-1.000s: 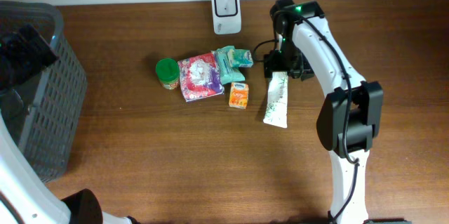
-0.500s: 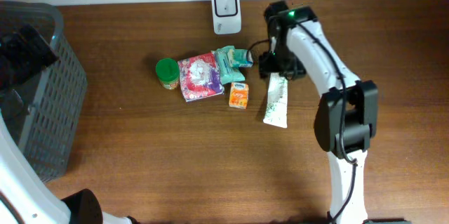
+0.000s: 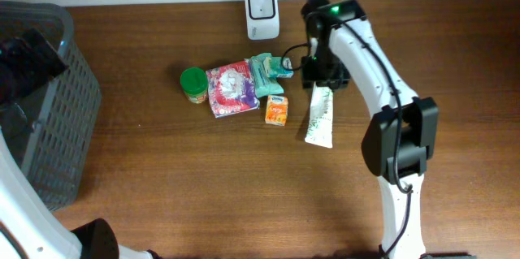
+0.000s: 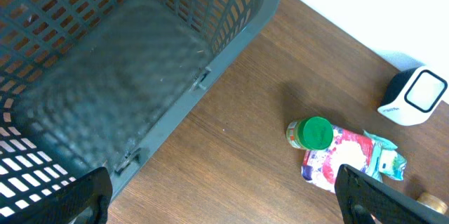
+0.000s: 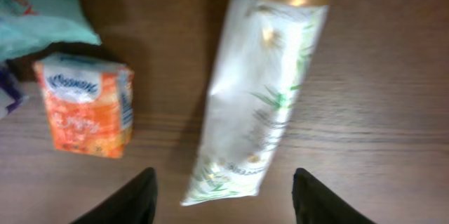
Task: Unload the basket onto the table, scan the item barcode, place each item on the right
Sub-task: 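Regrasp the tube by its crimped end and lift it upright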
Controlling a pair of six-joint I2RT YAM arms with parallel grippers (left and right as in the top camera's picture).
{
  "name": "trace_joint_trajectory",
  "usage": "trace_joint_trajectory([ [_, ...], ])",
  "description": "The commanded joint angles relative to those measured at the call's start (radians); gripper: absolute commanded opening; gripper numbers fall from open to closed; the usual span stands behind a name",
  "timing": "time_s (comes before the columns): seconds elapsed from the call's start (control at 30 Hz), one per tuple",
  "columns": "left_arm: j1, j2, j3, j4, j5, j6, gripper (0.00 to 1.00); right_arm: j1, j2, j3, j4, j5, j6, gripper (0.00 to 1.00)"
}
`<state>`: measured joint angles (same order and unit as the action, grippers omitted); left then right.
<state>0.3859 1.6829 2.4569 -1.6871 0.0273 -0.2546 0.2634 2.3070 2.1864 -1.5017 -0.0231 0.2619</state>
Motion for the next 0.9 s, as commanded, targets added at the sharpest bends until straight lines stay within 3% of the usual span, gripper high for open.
trace_joint_trajectory([
  [0.0,0.004,-0.007,-0.001,-0.001,0.003,-0.010,0.99,-0.061,-0.010,-0.022,-0.017,0.027,-0.048,0.30],
  [0.03,0.004,-0.007,-0.001,-0.001,0.003,-0.010,0.99,-0.072,-0.010,-0.059,-0.002,0.027,-0.048,0.19],
  [0.17,0.004,-0.007,-0.001,-0.001,0.003,-0.010,0.99,-0.073,-0.010,-0.204,0.135,-0.016,-0.045,0.20],
  [0.27,0.004,-0.007,-0.001,-0.001,0.003,-0.010,0.99,-0.073,-0.010,-0.277,0.221,-0.110,-0.045,0.09],
  [0.37,0.004,-0.007,-0.001,-0.001,0.003,-0.010,0.99,-0.052,-0.010,-0.352,0.306,-0.135,-0.045,0.08],
  [0.5,0.004,-0.007,-0.001,-0.001,0.003,-0.010,0.99,-0.035,-0.012,-0.287,0.264,-0.176,-0.045,0.04],
  [0.53,0.004,-0.007,-0.001,-0.001,0.003,-0.010,0.99,-0.035,-0.012,-0.235,0.224,-0.175,-0.045,0.11],
  [0.63,0.004,-0.007,-0.001,-0.001,0.003,-0.010,0.99,-0.022,-0.012,-0.065,0.067,-0.132,-0.045,0.56],
  [0.7,0.004,-0.007,-0.001,-0.001,0.003,-0.010,0.99,0.034,-0.010,-0.056,0.062,-0.067,-0.045,0.80],
  [0.73,0.004,-0.007,-0.001,-0.001,0.003,-0.010,0.99,0.056,-0.010,-0.061,0.072,-0.034,-0.033,0.97],
  [0.8,0.004,-0.007,-0.001,-0.001,0.003,-0.010,0.99,0.154,-0.010,-0.084,0.108,0.251,0.193,0.97],
  [0.87,0.004,-0.007,-0.001,-0.001,0.003,-0.010,0.99,0.192,-0.010,-0.124,0.147,0.314,0.244,0.98],
])
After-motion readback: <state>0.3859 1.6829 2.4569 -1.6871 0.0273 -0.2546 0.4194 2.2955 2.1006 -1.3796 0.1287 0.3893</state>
